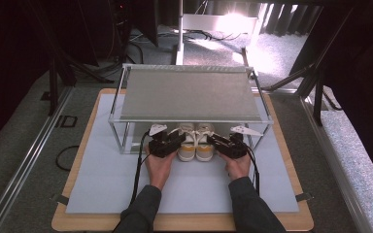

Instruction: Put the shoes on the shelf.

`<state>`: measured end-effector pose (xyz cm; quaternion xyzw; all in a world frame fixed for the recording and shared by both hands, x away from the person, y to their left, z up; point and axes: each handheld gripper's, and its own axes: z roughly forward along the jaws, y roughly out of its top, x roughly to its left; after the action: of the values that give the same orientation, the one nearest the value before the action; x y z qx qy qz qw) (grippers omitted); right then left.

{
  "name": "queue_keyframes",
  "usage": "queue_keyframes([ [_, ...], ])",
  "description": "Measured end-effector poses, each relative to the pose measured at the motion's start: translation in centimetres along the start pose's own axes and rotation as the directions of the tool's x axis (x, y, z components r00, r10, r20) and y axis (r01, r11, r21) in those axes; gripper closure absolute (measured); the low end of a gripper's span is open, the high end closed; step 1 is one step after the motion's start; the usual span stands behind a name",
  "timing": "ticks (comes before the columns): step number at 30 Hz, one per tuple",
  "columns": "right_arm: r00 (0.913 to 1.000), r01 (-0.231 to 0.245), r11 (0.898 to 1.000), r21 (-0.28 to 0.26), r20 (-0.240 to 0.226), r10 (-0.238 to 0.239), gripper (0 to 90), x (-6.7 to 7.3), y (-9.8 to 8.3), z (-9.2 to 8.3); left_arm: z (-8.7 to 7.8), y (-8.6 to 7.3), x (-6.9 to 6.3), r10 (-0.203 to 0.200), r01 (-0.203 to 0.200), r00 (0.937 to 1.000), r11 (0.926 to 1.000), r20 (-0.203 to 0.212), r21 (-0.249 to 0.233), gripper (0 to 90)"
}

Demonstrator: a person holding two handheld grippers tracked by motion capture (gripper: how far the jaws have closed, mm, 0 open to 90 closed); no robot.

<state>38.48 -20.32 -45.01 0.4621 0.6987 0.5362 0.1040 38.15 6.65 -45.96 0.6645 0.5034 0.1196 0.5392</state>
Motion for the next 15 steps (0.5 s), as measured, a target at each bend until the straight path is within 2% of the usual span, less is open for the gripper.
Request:
queue_keyframes([
  [1, 1.0000, 0.000, 1.000, 0.000, 0.000, 0.000, 68.9, 0.0, 0.0, 0.0, 0.1, 0.0, 0.1, -0.002, 0.002, 1.0000, 1.0000, -0.002, 0.003, 60.2],
  [2, 0.9997, -0.024, 1.000, 0.017, 0.003, 0.024, 68.9, 0.0, 0.0, 0.0, 0.2, -0.1, 0.2, -0.002, 0.002, 1.0000, 1.0000, -0.002, 0.006, 60.2],
  [3, 0.9996, -0.029, 0.999, 0.024, 0.006, 0.029, 68.9, -0.1, 0.0, 0.3, 0.4, -0.2, 0.2, -0.007, 0.007, 1.0000, 0.9999, -0.004, 0.010, 60.0],
  [5, 0.9992, -0.038, 0.998, 0.041, 0.012, 0.037, 68.9, -0.2, 0.0, 0.6, 1.0, -0.5, 0.5, -0.023, 0.023, 0.9993, 0.9997, -0.031, 0.008, 59.9],
  [6, 0.9992, -0.038, 0.998, 0.041, 0.012, 0.037, 68.9, -0.2, 0.0, 0.6, 1.0, -0.5, 0.5, -0.023, 0.023, 0.9993, 0.9997, -0.031, 0.008, 60.0],
  [7, 0.9977, -0.067, 0.996, 0.055, 0.012, 0.067, 68.9, -0.5, -0.2, 0.9, 1.2, -0.5, 0.9, -0.045, 0.046, 0.9988, 0.9990, -0.018, 0.003, 59.6],
  [8, 0.9977, -0.067, 0.996, 0.055, 0.012, 0.067, 68.9, -0.5, -0.2, 0.9, 1.2, -0.5, 0.9, -0.045, 0.046, 0.9988, 0.9990, -0.018, 0.003, 59.3],
  [11, 0.9953, -0.096, 0.994, 0.058, 0.018, 0.095, 68.2, -0.8, -0.3, 1.1, 1.3, -0.6, 1.2, -0.079, 0.079, 0.9967, 0.9969, -0.017, -0.008, 56.4],
  [15, 0.9969, -0.073, 0.995, 0.070, 0.033, 0.071, 65.2, -0.5, -0.1, 1.0, 1.4, -0.6, 1.0, -0.086, 0.085, 0.9962, 0.9962, -0.014, -0.016, 48.6],
])
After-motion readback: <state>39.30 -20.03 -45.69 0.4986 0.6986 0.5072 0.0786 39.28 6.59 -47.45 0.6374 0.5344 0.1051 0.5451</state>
